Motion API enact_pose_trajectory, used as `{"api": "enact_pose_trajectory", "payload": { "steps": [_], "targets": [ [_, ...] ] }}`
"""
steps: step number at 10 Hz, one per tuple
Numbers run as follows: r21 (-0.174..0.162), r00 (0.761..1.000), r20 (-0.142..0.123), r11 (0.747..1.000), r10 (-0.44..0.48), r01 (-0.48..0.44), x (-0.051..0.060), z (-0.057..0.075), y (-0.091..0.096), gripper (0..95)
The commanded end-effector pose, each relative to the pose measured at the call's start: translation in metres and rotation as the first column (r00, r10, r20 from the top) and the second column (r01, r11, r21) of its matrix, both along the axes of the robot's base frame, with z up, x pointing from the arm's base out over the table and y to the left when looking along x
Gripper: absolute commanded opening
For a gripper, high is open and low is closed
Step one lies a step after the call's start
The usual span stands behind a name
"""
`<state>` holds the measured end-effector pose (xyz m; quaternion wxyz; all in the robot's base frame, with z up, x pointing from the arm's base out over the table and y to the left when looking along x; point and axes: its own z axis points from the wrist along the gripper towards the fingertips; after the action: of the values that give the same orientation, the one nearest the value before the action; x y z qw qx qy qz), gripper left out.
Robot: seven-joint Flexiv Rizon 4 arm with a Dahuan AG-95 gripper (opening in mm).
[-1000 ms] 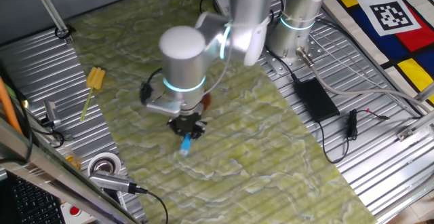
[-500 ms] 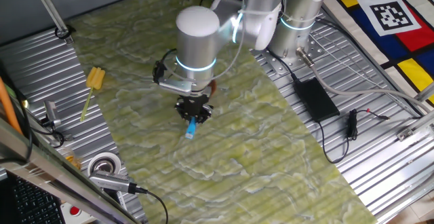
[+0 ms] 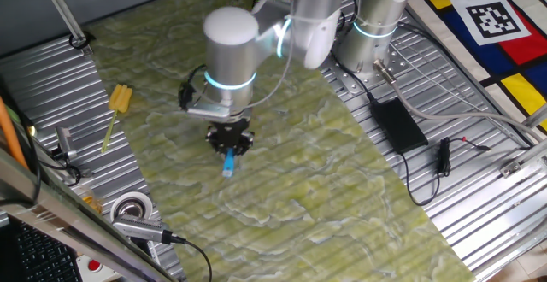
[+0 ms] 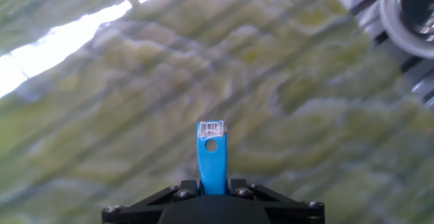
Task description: Scrub the table with a brush
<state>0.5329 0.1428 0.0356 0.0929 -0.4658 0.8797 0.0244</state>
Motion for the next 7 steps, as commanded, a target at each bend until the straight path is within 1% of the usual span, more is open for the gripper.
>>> {"api": "enact_pose_trajectory", "payload": {
  "steps": [1, 3, 4, 5, 6, 7],
  "targets": [
    [0.05, 0.997, -0.021, 0.995, -0.081, 0.082, 0.0, 0.0, 0.01, 0.0],
    [0.08, 0.99, -0.029, 0.987, -0.139, 0.141, -0.001, -0.003, 0.029, 0.0],
    [0.09, 0.986, -0.034, 0.982, -0.162, 0.164, -0.002, -0.003, 0.035, 0.0],
    [0.093, 0.983, -0.039, 0.979, -0.179, 0.182, -0.005, 0.0, 0.043, 0.0],
    [0.094, 0.984, -0.042, 0.979, -0.176, 0.179, -0.006, 0.002, 0.043, 0.0],
    [0.101, 0.983, -0.045, 0.979, -0.176, 0.179, -0.009, 0.003, 0.042, 0.0]
  ]
}}
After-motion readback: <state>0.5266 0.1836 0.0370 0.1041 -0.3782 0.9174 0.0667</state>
